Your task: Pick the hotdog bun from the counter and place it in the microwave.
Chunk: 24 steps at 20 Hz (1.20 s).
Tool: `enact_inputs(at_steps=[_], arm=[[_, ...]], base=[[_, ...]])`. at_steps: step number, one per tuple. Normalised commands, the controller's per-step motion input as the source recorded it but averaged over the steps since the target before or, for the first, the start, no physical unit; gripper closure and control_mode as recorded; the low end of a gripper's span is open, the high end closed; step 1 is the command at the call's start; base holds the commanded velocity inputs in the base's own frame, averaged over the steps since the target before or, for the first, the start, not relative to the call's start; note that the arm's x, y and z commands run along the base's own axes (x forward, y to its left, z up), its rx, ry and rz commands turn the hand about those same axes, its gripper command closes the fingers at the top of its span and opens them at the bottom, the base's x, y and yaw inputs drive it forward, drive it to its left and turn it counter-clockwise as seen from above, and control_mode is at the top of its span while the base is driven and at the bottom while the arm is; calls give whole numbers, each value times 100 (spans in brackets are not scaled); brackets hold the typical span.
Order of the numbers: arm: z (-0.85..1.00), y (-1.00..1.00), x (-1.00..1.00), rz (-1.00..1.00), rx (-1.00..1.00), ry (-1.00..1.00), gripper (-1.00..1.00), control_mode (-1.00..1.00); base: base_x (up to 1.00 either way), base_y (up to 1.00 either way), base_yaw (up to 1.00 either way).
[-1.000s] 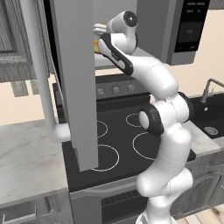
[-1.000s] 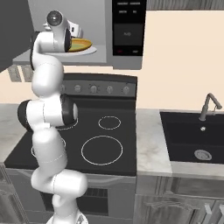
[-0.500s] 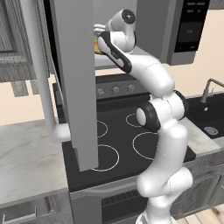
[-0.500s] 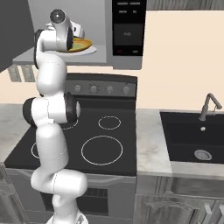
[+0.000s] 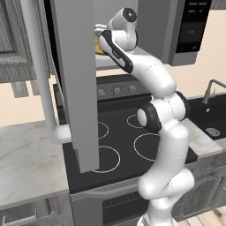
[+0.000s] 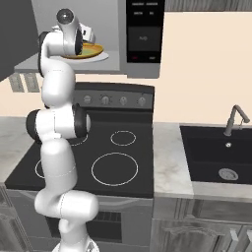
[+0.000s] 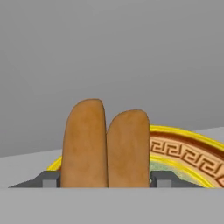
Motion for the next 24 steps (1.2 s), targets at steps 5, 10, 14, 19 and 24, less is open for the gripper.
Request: enact_inputs(at_steps=[5,10,14,19,24], arm=[[0,2,0,0,0,0,-100,-100],[-10,1,0,0,0,0,-100,-100],[0,0,0,0,0,0,-100,-100],[0,0,0,0,0,0,-100,-100],[1,0,-8,0,0,0,-100,-100]], base=[[0,0,0],[0,0,0],[0,0,0],[0,0,0],[0,0,0]])
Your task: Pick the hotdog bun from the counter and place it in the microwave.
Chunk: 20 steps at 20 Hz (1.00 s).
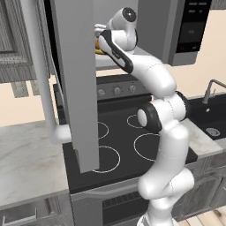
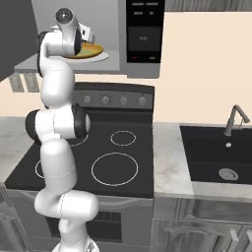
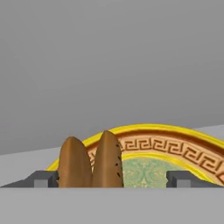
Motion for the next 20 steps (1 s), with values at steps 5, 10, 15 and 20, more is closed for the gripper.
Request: enact_inputs(at_steps=[5,10,15,20], arm=[[0,-9,-90,0,0,-3,-100,-100],[0,-24,-100,0,0,-11,-100,-100],[-1,-24,-100,-4,1,-11,-100,-100],[-2,-27,-100,-1,5,-12,-100,-100]], base=[[0,0,0],[0,0,0],[0,0,0],[0,0,0]])
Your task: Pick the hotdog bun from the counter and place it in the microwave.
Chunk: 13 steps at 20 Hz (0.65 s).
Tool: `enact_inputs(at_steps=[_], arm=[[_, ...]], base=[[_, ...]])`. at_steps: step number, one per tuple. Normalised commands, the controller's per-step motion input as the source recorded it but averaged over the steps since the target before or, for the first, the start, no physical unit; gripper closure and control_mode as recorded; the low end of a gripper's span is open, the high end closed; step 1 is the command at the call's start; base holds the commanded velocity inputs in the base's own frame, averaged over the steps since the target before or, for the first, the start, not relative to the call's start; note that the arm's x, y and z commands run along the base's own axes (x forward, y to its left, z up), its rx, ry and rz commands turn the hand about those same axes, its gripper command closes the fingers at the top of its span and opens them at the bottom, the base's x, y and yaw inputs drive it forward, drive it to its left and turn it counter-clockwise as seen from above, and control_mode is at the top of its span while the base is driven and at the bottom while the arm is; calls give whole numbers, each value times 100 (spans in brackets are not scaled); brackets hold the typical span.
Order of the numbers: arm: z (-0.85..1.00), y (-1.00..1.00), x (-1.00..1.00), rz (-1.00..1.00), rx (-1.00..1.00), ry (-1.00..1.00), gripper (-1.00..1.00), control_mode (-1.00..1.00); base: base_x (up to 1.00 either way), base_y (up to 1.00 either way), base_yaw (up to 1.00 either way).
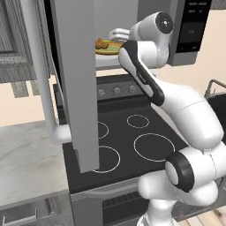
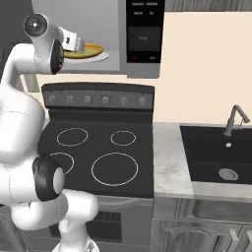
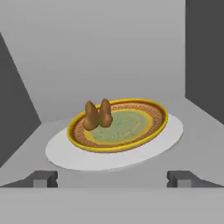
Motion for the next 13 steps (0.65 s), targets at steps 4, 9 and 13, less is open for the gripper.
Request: enact_inputs(at_steps=[4,9,13], arm=[[-9,-41,-100,0,3,-9,-100,-100],[-19,-49,-100,0,3,-7,-100,-100],[-35,-37,-100,-1,3,-4,-100,-100]], base=[[0,0,0],[0,0,0],[0,0,0]])
